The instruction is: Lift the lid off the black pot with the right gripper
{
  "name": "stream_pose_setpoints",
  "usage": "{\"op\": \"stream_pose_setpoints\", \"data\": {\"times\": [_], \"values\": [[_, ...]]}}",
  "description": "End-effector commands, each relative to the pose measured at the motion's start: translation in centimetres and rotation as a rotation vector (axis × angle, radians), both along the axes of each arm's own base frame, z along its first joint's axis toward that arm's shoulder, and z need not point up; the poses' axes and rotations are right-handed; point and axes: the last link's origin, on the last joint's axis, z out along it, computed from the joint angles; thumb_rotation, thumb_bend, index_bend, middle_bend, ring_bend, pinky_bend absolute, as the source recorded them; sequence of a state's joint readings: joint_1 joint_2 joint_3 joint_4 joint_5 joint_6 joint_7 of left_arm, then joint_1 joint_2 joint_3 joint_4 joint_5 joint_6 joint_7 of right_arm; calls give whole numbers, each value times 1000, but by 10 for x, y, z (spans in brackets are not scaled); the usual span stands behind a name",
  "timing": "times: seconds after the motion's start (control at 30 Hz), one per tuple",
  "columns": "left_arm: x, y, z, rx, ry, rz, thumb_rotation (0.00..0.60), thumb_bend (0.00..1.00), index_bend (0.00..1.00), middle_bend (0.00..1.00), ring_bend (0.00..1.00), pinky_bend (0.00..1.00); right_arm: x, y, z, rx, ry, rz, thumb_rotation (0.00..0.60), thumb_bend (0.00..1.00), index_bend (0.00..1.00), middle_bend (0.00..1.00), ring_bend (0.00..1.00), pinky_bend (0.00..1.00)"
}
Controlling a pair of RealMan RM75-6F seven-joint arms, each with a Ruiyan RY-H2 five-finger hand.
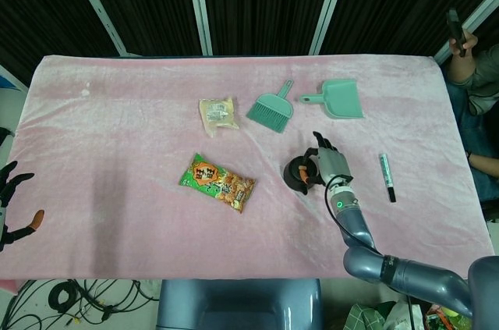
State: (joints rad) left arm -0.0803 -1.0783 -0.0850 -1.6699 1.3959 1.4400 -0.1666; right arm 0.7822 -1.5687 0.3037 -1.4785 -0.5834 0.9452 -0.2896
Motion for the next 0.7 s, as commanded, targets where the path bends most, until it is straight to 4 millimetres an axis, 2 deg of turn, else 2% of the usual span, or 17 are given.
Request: {"op": "stream_pose_setpoints", "data": {"times": [0.03,0.23,0.37,0.5,0.7], "values": [[0,0,0,0,0,1,600,335,204,25,0,0,4,-4,9,-29,-31,4,600,317,628,0,66,139],[0,0,0,0,0,1,600,335,205,25,0,0,5,-8,35,-90,-52,22,600,317,628,0,66,139],[0,0,0,1,0,0,600,335,206,25,0,0,-2,-2,57,-116,-38,28,600,317,627,0,66,139],[0,-1,0,0,3,-3,600,335,206,25,0,0,-21,15,76,-100,29,29,600,317,627,0,66,139],[1,-1,-1,0,3,-4,600,335,206,25,0,0,-49,41,87,-68,69,-7,600,317,627,0,66,139]]}}
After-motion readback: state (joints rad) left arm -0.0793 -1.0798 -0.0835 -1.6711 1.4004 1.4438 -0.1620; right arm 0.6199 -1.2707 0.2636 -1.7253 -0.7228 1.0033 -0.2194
